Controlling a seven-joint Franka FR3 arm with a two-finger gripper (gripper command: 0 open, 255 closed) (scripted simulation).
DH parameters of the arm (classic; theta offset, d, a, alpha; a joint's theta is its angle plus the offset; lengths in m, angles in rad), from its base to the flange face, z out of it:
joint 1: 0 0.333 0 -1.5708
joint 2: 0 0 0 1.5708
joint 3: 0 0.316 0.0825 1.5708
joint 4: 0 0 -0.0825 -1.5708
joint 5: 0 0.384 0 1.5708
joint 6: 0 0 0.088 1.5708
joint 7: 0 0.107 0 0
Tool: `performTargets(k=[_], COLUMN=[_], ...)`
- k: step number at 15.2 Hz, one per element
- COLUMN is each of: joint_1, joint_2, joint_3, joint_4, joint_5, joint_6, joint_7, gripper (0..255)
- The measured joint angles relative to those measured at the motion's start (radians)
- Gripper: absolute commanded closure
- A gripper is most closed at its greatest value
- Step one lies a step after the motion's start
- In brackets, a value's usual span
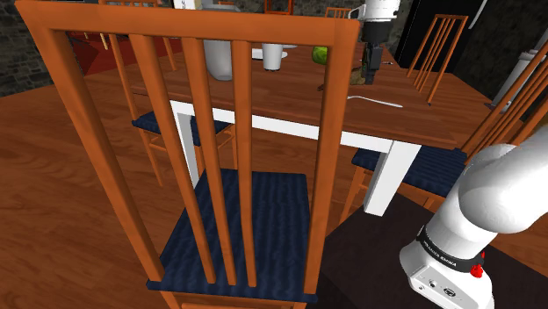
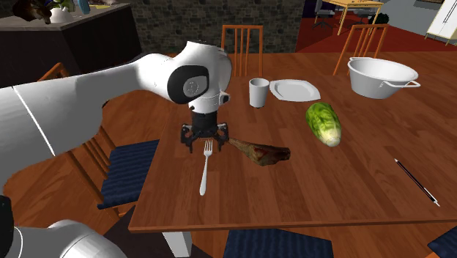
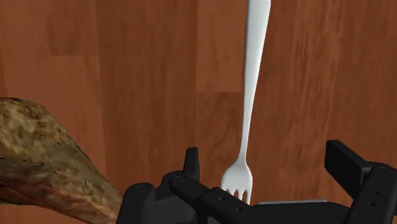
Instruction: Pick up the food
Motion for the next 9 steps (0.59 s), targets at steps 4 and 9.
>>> performTargets(k=[4,9], joint_1=[0.024,0.033], joint_2=[0.164,0.405], joint_3=[-0.068,-0.116], joint_4=[0.155,0.405], joint_5=[-0.011,0.017], joint_6=[-0.012,-0.045], joint_7=[-0.240,-0.529], gripper=[0,0])
